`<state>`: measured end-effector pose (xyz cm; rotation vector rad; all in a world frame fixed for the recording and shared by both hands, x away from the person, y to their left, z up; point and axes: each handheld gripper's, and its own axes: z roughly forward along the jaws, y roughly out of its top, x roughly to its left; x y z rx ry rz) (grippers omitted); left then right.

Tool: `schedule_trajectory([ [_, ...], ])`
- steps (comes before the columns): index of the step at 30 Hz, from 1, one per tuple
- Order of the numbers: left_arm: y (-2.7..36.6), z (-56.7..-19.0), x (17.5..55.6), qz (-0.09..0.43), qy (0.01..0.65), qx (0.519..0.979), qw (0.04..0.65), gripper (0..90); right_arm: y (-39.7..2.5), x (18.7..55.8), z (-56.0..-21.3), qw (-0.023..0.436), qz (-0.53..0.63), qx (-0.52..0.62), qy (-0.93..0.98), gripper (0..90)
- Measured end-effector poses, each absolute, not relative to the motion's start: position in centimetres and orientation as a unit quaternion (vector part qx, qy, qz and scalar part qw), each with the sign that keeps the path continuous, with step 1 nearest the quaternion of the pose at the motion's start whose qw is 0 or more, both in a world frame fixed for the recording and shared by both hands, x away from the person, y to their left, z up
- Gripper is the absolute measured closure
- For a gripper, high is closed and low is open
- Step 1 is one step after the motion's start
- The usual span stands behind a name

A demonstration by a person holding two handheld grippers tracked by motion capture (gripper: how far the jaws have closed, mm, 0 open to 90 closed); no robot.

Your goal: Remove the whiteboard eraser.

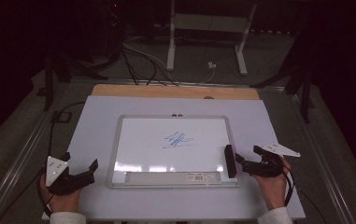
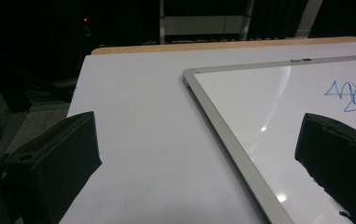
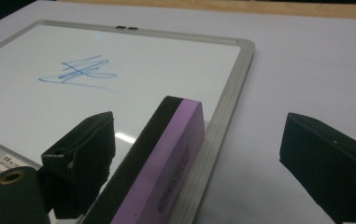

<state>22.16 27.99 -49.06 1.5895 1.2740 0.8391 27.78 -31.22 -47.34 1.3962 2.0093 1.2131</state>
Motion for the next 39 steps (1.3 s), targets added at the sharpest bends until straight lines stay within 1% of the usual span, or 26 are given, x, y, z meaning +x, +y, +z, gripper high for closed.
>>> schedule_trajectory([
  [8, 27.88, -49.09, 22.21, 0.338, 0.514, 0.646, 0.452, 0.7, -30.99, 27.91, -47.8, 0.186, 0.422, 0.507, 0.728, 15.7],
  [10, 27.85, -49.08, 22.21, 0.338, 0.514, 0.647, 0.451, 0.7, -30.95, 27.9, -47.85, 0.182, 0.421, 0.508, 0.729, 18.2],
  [18, 27.86, -49.09, 22.21, 0.338, 0.514, 0.647, 0.451, 0.7, -30.53, 27.8, -48.07, 0.167, 0.417, 0.512, 0.732, 37.8],
  [24, 27.78, -49.09, 22.21, 0.339, 0.513, 0.646, 0.452, 0.7, -30.41, 27.84, -48.27, 0.143, 0.418, 0.512, 0.737, 49.5],
  [39, 27.72, -49.07, 22.25, 0.339, 0.513, 0.648, 0.45, 0.7, -30.42, 27.75, -48.31, 0.118, 0.417, 0.526, 0.732, 52.6],
])
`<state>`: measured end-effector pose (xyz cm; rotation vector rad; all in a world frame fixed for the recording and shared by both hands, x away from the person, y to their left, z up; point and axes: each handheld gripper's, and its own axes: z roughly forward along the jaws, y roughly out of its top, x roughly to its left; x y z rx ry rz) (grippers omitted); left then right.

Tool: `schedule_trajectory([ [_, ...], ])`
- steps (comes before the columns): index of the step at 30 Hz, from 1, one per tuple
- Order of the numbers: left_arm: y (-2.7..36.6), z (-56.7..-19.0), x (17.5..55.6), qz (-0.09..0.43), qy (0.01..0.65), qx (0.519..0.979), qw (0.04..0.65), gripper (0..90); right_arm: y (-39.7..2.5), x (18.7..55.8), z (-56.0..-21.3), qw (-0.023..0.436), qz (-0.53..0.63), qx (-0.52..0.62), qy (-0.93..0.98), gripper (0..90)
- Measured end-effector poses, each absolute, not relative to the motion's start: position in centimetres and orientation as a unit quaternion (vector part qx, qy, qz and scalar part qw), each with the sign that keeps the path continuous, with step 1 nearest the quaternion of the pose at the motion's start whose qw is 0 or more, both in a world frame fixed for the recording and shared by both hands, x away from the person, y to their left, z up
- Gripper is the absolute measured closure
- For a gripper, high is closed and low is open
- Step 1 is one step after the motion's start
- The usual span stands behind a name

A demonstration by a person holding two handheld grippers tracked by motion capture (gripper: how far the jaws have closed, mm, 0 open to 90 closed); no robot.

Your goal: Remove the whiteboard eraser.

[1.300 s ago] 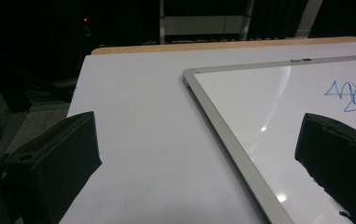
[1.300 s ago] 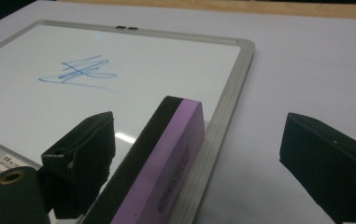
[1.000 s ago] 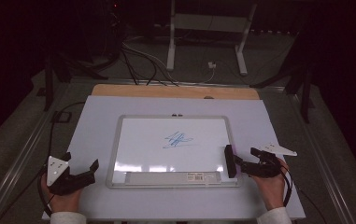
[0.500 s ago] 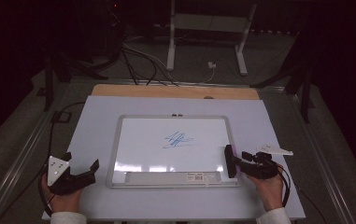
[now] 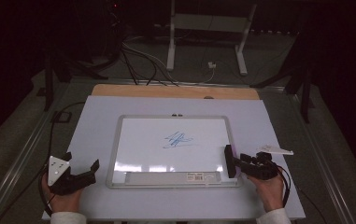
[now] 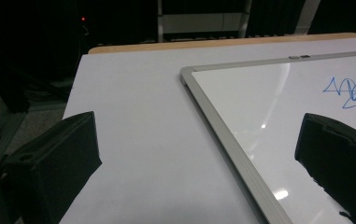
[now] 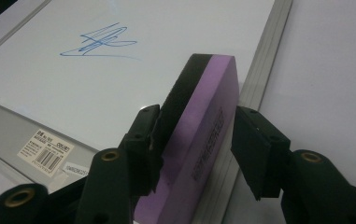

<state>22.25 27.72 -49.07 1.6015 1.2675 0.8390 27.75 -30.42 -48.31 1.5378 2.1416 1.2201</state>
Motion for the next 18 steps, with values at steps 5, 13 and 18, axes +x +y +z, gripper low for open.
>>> schedule_trajectory([
  [5, 27.7, -49.1, 22.3, 0.338, 0.514, 0.65, 0.446, 0.7, -30.3, 27.8, -48.4, 0.114, 0.418, 0.527, 0.731, 52.6],
  [13, 27.5, -49.1, 22.3, 0.343, 0.51, 0.654, 0.442, 0.7, -29.1, 28.0, -48.7, 0.105, 0.417, 0.522, 0.736, 43.5],
  [18, 27.5, -49.1, 22.4, 0.342, 0.51, 0.654, 0.441, 0.7, -28.3, 28.3, -49.2, 0.091, 0.412, 0.529, 0.736, 34.8],
])
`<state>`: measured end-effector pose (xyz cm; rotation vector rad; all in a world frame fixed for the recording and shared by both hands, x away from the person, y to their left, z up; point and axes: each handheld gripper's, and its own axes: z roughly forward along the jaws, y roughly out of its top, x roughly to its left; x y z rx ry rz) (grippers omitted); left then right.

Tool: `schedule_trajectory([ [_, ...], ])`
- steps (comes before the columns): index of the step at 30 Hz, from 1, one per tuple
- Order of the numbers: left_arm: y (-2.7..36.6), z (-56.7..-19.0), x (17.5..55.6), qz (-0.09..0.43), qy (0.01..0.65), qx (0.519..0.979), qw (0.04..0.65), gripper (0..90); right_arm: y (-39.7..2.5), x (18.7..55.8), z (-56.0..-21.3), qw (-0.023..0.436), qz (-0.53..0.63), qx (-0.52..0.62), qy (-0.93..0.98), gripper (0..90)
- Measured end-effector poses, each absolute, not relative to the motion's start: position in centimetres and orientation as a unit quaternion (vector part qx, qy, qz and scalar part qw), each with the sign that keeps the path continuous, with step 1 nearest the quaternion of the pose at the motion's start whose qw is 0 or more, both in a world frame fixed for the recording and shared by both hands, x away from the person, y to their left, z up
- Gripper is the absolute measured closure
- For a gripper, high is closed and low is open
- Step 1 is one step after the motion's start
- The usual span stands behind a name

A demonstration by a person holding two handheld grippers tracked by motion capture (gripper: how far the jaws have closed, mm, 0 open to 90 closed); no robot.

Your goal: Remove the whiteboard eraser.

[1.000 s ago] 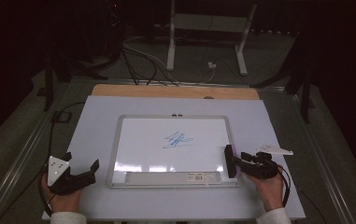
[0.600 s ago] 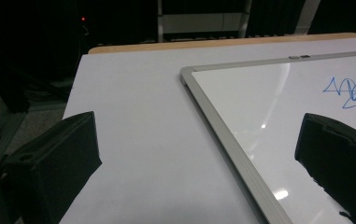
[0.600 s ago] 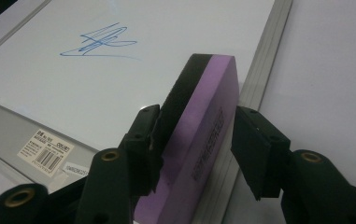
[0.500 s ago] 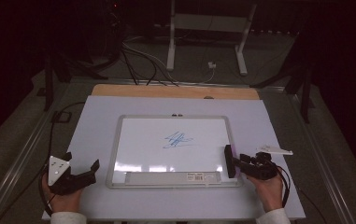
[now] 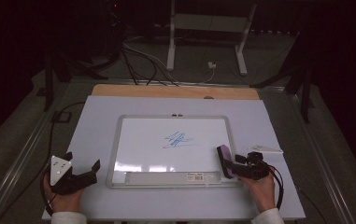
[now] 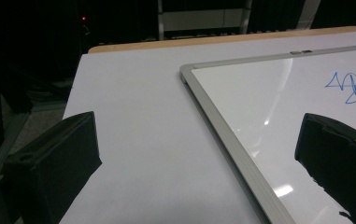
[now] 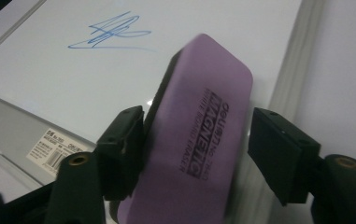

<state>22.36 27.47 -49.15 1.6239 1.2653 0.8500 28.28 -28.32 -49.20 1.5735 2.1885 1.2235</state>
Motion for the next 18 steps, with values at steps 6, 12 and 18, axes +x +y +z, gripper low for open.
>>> schedule_trajectory([
  [6, 27.49, -49.08, 22.31, 0.344, 0.509, 0.654, 0.441, 0.7, -27.73, 28.52, -49.77, 0.081, 0.401, 0.531, 0.742, 32.9],
  [12, 27.47, -49.08, 22.32, 0.344, 0.507, 0.655, 0.442, 0.7, -27.55, 28.53, -49.93, 0.079, 0.402, 0.532, 0.741, 40.3],
  [18, 27.5, -49.07, 22.32, 0.344, 0.507, 0.655, 0.443, 0.7, -27.57, 28.45, -49.72, 0.085, 0.404, 0.533, 0.738, 40.7],
])
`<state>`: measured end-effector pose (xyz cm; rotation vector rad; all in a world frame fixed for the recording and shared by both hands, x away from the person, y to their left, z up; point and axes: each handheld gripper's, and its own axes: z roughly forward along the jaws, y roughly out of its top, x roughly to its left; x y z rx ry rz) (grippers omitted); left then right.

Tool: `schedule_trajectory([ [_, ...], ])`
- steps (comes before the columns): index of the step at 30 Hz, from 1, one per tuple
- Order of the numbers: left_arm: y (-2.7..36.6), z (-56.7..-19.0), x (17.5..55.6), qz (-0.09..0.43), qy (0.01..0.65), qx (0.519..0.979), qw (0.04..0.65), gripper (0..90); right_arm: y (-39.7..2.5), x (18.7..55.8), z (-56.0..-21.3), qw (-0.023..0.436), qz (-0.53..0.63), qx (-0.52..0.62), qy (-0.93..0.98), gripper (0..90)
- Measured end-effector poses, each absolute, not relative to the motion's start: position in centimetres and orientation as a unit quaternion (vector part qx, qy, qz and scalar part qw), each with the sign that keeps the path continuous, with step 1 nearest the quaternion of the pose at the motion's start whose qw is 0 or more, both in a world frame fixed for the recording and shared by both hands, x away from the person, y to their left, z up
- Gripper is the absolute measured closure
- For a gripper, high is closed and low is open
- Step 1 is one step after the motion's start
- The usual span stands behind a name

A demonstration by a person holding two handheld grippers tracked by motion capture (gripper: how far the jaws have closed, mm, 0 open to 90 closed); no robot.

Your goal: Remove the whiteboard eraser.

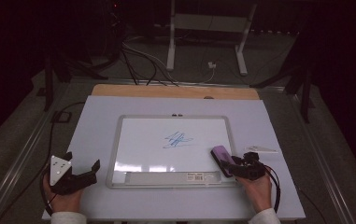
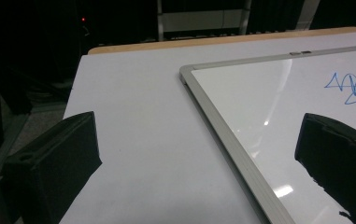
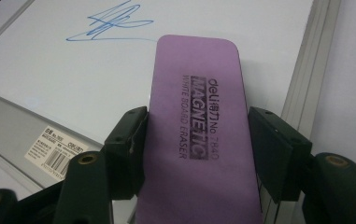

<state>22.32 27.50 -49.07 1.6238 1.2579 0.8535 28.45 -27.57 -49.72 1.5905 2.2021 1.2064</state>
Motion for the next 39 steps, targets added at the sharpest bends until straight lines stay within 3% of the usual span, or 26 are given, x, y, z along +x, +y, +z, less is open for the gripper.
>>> schedule_trajectory([
  [39, 27.6, -49.2, 22.3, 0.344, 0.509, 0.654, 0.441, 0.7, -26.4, 29.8, -45.5, 0.122, 0.453, 0.498, 0.729, 40.7],
])
